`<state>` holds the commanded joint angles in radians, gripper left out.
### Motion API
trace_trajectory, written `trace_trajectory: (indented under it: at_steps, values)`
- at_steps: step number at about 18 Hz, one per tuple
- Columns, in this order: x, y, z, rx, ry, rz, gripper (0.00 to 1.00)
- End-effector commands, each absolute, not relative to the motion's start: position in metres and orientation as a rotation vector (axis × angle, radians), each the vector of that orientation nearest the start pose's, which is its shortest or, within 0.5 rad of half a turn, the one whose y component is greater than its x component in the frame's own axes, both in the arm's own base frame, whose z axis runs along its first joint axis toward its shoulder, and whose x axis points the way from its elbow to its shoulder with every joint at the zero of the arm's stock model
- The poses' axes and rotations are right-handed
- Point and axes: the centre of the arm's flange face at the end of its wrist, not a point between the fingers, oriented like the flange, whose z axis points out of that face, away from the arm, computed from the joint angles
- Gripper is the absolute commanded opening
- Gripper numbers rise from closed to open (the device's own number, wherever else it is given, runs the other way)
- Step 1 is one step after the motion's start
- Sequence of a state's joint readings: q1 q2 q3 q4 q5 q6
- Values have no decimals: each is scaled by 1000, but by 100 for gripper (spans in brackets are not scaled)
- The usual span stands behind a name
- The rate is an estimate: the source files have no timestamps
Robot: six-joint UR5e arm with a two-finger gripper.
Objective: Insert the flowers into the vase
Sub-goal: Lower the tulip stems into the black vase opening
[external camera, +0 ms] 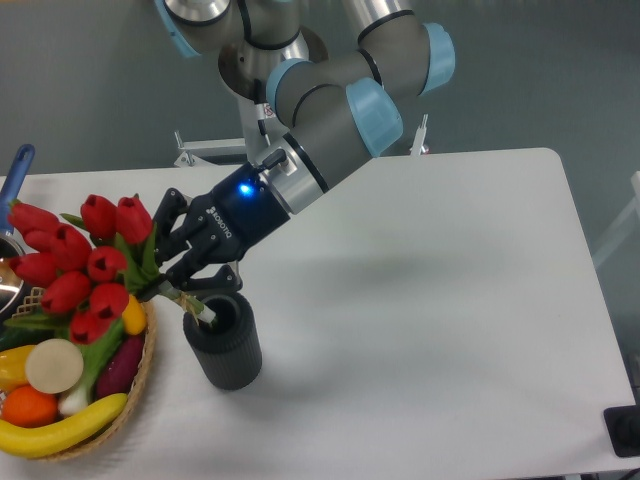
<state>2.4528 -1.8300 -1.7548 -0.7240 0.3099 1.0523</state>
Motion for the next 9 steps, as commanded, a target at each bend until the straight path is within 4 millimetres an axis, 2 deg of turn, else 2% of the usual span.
trace_trajectory:
  at_steps: [6, 9]
  values:
    - [-309, 523, 386, -1854, 367, -482, 29]
    - [-314, 526, 363, -1860, 368, -496, 29]
